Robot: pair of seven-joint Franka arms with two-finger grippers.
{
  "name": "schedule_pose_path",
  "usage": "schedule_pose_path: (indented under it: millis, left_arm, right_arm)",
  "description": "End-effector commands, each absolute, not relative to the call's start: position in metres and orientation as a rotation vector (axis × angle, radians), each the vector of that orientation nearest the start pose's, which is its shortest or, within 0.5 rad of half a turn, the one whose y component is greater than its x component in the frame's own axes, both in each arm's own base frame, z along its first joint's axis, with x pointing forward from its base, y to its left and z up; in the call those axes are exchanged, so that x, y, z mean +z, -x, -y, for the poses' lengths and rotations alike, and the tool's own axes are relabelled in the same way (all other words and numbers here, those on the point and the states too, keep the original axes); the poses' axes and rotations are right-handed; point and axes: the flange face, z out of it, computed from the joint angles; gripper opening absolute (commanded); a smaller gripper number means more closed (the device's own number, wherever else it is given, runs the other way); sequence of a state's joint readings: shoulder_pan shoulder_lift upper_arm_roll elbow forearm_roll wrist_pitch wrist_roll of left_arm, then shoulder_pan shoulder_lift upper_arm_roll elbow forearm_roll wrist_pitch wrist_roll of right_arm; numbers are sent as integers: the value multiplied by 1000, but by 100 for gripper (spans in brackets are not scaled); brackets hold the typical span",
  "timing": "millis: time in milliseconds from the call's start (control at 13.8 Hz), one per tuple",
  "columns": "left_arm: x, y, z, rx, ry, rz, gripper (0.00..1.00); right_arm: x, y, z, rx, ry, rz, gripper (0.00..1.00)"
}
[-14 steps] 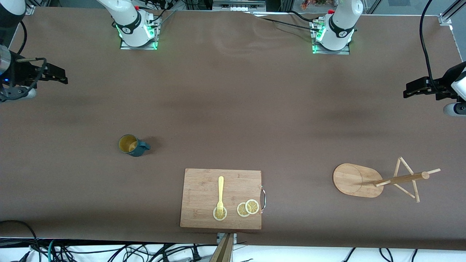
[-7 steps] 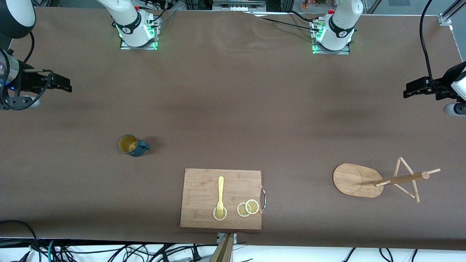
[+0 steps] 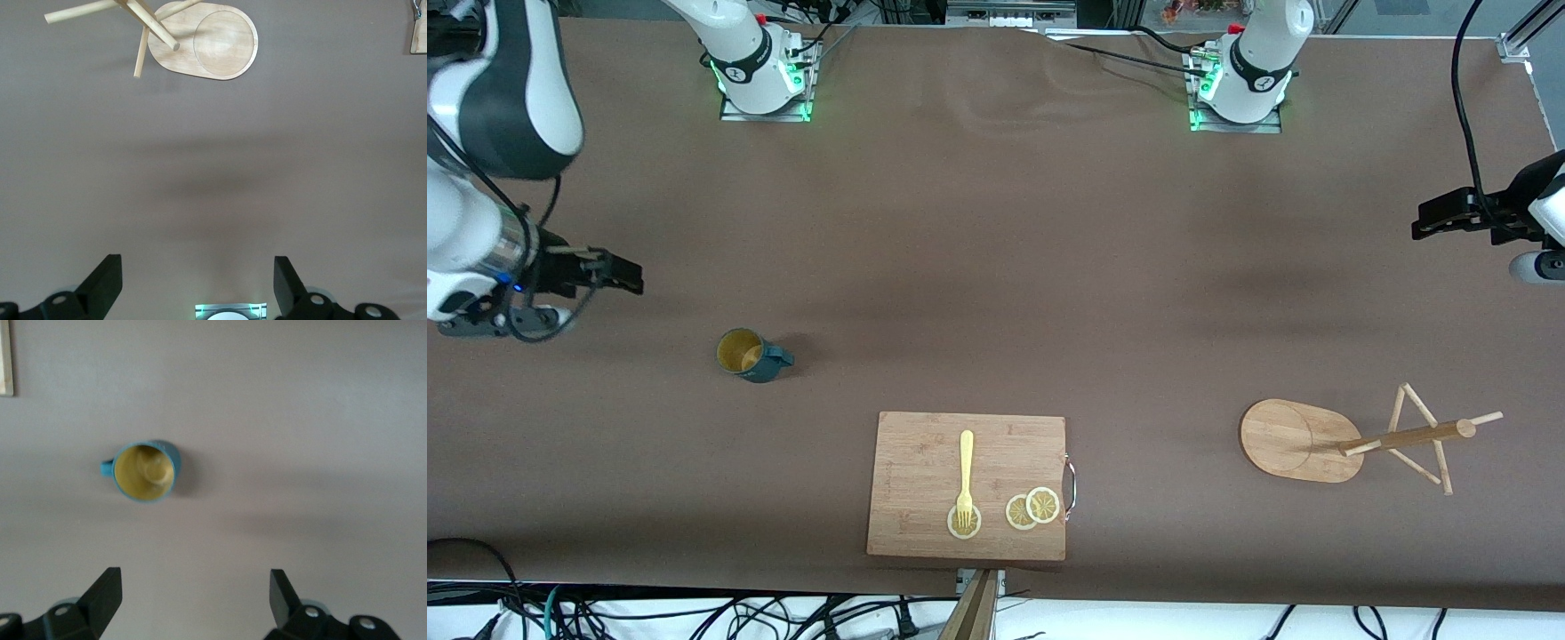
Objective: Pass cup and hang on rack
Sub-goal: 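Move the right gripper toward the teal mug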
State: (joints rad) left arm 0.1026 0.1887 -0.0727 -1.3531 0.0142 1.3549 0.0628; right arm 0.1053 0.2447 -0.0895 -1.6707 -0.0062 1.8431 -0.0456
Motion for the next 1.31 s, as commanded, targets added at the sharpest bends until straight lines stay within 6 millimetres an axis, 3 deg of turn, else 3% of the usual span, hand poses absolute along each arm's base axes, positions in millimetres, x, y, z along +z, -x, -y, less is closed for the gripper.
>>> schedule_pose_path:
  millis: [0, 145, 363, 725, 870, 943, 1016, 1161, 1233]
  left_arm:
    - [606, -592, -23, 269, 3125, -40, 100]
    - [606, -591, -23, 271, 3125, -37, 100]
    - [607, -592, -23, 266, 3126, -40, 100]
    - [607, -591, -23, 269, 3125, -40, 100]
    - [607, -592, -23, 266, 3126, -40, 100]
    - [607, -592, -23, 266, 3126, -40, 100]
    - [607, -591, -23, 269, 3125, -40, 100]
    - [607, -592, -23, 266, 3126, -40, 100]
    - [607, -592, -23, 266, 3126, -40, 100]
  right_arm:
    - [422, -640, -32, 89, 3157, 59, 92]
    - [390, -644, -39, 56, 3143, 57, 92]
    - [342, -633, -36, -10, 3146, 52, 90]
    - [291, -625, -35, -78, 3122, -63, 80]
    - [280, -620, -35, -70, 3094, -108, 73]
    - [270, -620, -34, -54, 3096, -115, 64]
    - [259, -620, -33, -59, 3099, -114, 49]
    - [240, -620, -33, -41, 3105, -111, 2]
    - [241, -620, -34, -39, 3107, -83, 0]
